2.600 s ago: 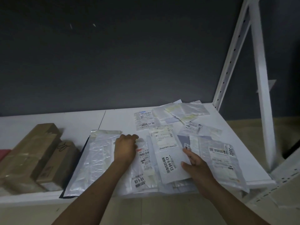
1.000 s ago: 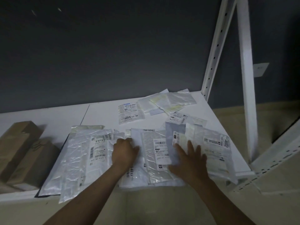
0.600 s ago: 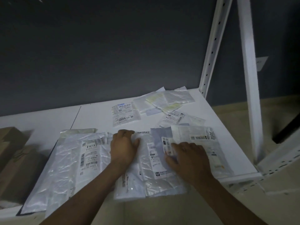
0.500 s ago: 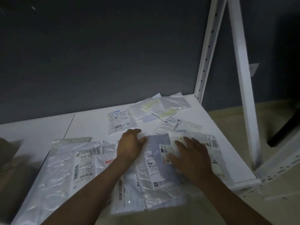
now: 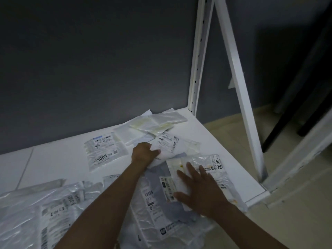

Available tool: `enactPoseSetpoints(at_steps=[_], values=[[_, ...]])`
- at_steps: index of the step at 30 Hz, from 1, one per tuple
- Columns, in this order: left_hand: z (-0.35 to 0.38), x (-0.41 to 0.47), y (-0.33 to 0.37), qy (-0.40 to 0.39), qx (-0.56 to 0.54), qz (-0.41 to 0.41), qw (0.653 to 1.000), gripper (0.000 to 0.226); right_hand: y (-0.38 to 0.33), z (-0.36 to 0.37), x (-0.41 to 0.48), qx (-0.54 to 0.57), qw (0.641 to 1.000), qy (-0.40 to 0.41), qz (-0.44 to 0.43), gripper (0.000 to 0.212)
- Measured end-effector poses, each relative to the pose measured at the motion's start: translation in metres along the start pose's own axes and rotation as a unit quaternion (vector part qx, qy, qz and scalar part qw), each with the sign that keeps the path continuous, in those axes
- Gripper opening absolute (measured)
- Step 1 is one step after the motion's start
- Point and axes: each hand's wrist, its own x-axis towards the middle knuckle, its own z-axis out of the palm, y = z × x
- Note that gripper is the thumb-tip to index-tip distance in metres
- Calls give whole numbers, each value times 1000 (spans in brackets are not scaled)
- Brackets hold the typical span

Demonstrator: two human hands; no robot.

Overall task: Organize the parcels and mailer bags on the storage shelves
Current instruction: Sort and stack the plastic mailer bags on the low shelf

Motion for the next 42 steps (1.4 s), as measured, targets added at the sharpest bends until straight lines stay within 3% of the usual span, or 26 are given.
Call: enactPoseSetpoints(at_steps=[6,11,13,16,18,20,22,23,25,27,30,32,34,36,39,42], values=[[-29,-6,-5,100,-27,79,991,15,-15,1,-7,-10,1000,-11,3,113],[-69,-31,-1,211,-68,153,963,16,-22,-5,4,2,998,-56,33,119],[-83,-45,4,237,-118,151,952,14,-31,-20,7,34,997,-63,35,101],[-86,-74,19,240,-246,128,930,8,-50,-51,0,220,973,50,48,67],[-72,-94,32,201,-328,108,917,11,-60,-69,-8,454,883,98,68,46],[-53,-111,43,128,-395,89,905,20,-63,-78,-14,669,734,87,73,30],[-36,-122,46,56,-454,78,886,32,-55,-79,-16,783,601,111,113,22],[-28,-126,47,24,-481,72,873,37,-47,-80,-18,808,561,123,127,23],[-17,-135,50,-49,-505,57,860,37,-32,-79,-25,824,534,137,135,27],[-14,-140,56,-103,-518,32,849,31,-16,-76,-32,788,573,164,157,31],[-19,-128,53,-80,-533,-14,842,35,13,-76,-45,686,680,173,194,34],[-24,-116,50,-94,-453,-24,886,49,28,-82,-54,609,746,143,228,31],[-16,-116,54,-150,-360,4,921,40,40,-86,-60,500,820,128,248,28],[5,-122,60,-137,-292,31,946,34,44,-87,-64,376,879,168,241,32],[39,-131,64,-93,-242,69,963,42,48,-80,-66,228,934,210,175,57],[58,-131,69,-80,-165,115,976,64,47,-66,-60,122,981,95,122,63]])
